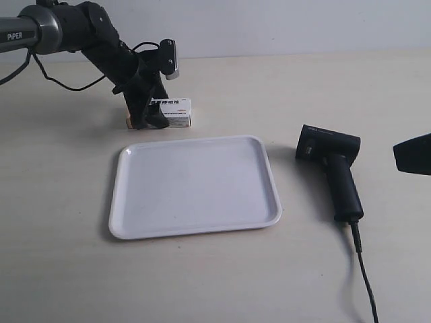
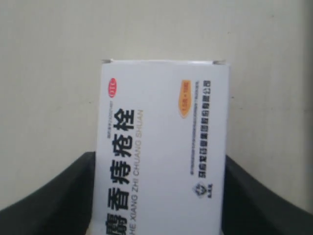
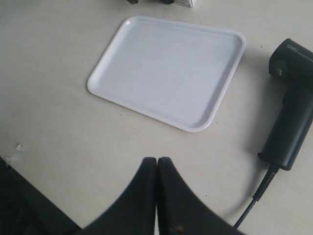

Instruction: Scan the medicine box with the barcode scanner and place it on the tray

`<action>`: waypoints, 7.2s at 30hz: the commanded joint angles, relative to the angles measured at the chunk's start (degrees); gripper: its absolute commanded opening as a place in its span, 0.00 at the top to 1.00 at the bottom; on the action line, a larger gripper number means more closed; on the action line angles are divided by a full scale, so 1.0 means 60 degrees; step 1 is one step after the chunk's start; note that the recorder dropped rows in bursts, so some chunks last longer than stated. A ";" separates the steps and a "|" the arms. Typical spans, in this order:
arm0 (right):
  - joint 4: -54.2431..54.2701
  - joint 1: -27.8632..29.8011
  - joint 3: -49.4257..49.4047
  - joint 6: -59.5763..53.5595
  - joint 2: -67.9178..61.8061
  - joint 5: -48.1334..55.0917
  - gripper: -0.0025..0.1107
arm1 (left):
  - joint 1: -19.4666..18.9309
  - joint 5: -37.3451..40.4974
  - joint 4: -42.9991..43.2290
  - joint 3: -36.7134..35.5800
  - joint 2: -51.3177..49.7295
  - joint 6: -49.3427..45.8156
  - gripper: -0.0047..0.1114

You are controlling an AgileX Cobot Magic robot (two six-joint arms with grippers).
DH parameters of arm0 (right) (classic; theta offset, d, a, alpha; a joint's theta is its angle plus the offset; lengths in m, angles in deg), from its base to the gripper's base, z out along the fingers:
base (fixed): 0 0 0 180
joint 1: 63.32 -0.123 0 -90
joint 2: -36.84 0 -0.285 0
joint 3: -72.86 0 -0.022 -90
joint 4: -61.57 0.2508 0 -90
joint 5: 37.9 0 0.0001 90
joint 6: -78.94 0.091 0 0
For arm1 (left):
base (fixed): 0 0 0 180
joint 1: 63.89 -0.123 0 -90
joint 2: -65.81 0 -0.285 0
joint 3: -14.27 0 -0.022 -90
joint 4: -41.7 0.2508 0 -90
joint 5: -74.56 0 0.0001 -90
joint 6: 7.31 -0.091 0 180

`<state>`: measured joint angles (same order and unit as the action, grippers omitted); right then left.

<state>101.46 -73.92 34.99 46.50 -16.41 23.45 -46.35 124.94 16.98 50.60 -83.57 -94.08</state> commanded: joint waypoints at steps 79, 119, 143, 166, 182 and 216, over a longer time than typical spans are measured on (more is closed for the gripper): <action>-0.2053 -0.0021 0.2249 0.4169 -0.8588 -0.3071 0.40 | 0.1168 0.2785 -0.0717 -0.5178 0.5700 -0.0445 0.96; -0.3219 -0.0681 0.2766 0.6091 -0.9978 -0.4464 0.33 | 0.1168 0.2181 -0.0861 -0.5178 0.5700 -0.0250 0.96; -0.3219 -0.0681 0.2766 0.5594 -1.0654 -0.4706 0.91 | 0.1168 0.2031 -0.0927 -0.5178 0.5700 -0.0250 0.96; -0.3154 -0.2278 0.2766 0.4610 -0.8326 -0.3241 0.98 | 0.1218 0.0716 -0.0838 -0.5178 0.5081 0.0039 0.96; -0.1911 -0.2675 0.3142 0.3438 -0.8326 -0.3010 0.98 | 0.1535 0.0316 -0.0820 -0.5178 0.4984 0.0039 0.96; -0.2358 -0.2675 0.3142 0.3849 -0.8448 -0.2312 0.98 | 0.1535 0.0030 -0.0685 -0.5159 0.4984 0.0039 0.96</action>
<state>87.58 -89.93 53.20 69.22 -67.00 9.86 -37.32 125.11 12.95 19.71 -53.77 -94.25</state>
